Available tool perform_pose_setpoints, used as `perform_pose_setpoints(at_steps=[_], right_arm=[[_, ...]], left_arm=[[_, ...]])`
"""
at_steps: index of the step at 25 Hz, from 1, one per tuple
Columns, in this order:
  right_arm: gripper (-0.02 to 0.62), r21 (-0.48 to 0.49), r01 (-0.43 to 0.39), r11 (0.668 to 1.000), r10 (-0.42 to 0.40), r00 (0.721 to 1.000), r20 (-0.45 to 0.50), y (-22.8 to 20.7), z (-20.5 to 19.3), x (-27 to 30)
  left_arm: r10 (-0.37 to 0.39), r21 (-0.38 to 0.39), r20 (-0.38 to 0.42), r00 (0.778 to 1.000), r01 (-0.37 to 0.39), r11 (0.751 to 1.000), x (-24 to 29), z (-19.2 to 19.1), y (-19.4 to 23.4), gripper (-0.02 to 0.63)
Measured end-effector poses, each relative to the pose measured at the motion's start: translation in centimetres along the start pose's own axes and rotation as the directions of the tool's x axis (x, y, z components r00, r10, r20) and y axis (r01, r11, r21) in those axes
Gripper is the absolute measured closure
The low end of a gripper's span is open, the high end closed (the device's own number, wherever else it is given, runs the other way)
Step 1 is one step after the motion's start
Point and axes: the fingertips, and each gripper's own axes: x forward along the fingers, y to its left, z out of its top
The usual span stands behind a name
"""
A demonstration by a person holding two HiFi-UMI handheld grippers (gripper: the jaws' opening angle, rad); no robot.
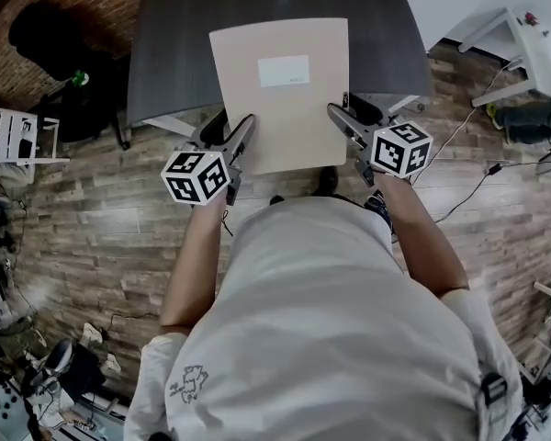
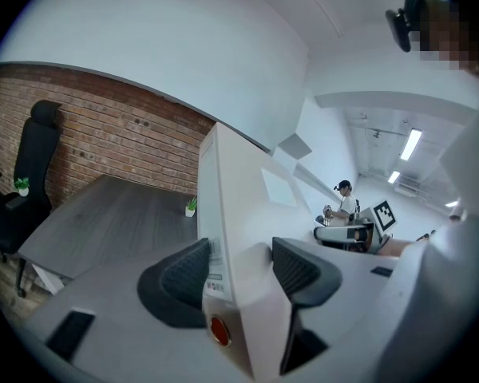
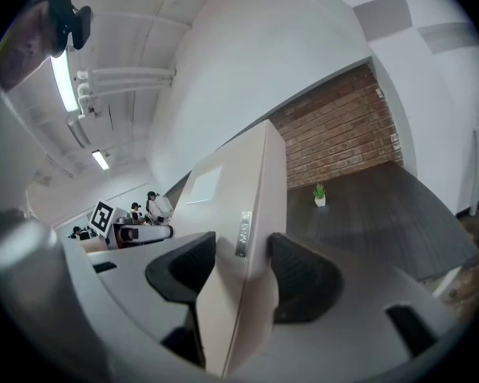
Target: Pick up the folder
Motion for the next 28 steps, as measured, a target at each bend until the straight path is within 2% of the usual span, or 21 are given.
perform_pose_setpoints(at_steps=[16,28], right_arm=[[0.376,-0.034,0.026,0.999,-0.024,0.998,0.057,6.5,-2.7,-0.6],[0.377,-0.041,0.019,0.999,-0.017,0.998,0.058,7.3,-2.7,-0.6]], left_arm=[[-0.035,0.026,0.013,0.999,0.035,0.999,-6.2,-1.4,1.4,0.354],[-0.035,0.02,0.026,0.999,0.034,0.999,-7.1,-1.5,1.5,0.354]])
